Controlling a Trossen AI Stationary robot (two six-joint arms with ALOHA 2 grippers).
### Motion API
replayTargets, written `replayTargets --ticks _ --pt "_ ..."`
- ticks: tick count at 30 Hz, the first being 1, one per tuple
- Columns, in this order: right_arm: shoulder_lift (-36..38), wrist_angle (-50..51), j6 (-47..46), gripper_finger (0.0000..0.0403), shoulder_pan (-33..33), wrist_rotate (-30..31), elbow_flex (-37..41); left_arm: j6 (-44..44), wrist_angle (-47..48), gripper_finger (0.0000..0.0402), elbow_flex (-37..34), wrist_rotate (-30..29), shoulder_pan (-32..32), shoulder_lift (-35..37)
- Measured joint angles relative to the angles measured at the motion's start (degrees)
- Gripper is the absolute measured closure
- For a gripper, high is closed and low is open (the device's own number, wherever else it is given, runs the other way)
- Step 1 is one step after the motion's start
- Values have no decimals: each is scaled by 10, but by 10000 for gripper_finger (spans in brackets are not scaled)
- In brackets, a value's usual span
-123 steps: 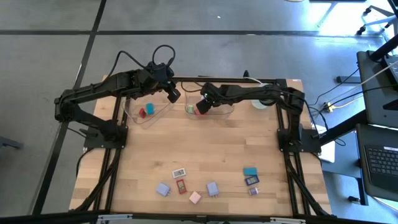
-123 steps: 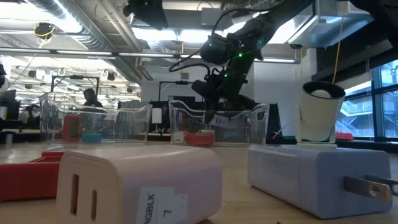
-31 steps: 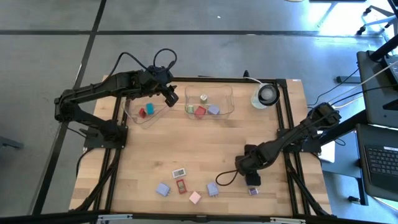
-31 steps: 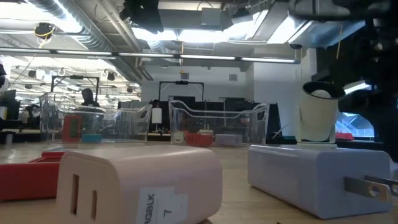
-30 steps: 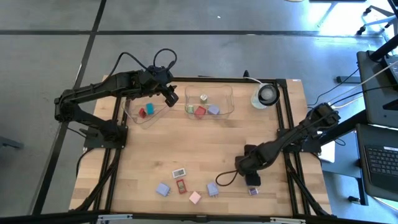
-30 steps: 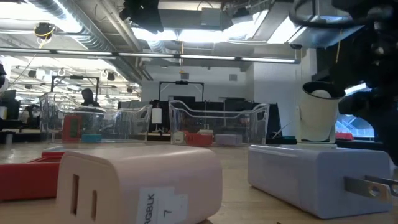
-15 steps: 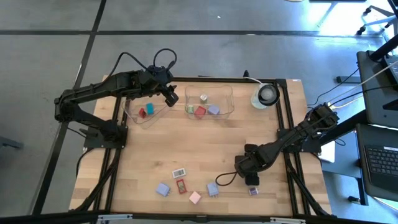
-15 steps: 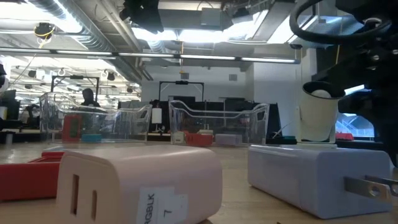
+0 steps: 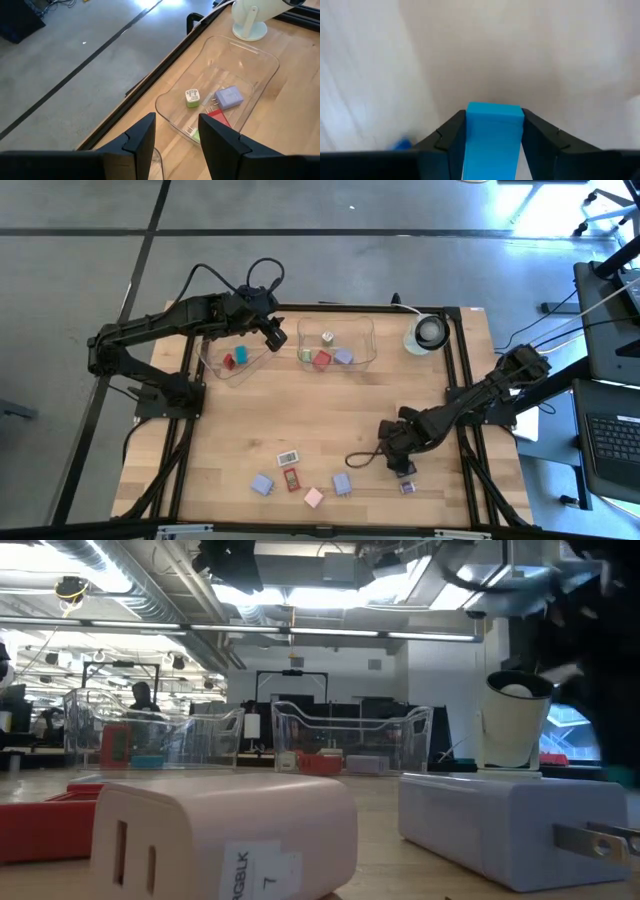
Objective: Pick & Place Office items
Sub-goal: Put the blue digital timer into the left transparent bin
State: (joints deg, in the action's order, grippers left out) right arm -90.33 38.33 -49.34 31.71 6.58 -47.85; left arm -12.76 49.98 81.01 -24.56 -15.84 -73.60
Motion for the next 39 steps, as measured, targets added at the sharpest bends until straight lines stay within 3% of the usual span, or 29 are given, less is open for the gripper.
replayTargets --ticks 11,15,18,22,26,34,39 --pt "90 -30 -76 248 -80 388 -20 -22 -1 256 0 1 0 0" --pt "113 -126 -63 246 -112 500 -22 -53 -7 256 0 11 0 0" --pt "122 -225 -9 246 -132 534 -23 -62 -9 256 0 40 0 0" --pt "123 -373 105 245 -161 512 -23 -59 -11 256 0 60 7 0" --pt "123 -511 167 245 -197 445 -23 -33 -24 256 0 62 27 0" --pt "123 -715 142 244 -265 271 -23 31 -26 256 0 63 76 0" --pt "123 -795 112 244 -295 211 -23 66 -49 256 0 35 106 0"
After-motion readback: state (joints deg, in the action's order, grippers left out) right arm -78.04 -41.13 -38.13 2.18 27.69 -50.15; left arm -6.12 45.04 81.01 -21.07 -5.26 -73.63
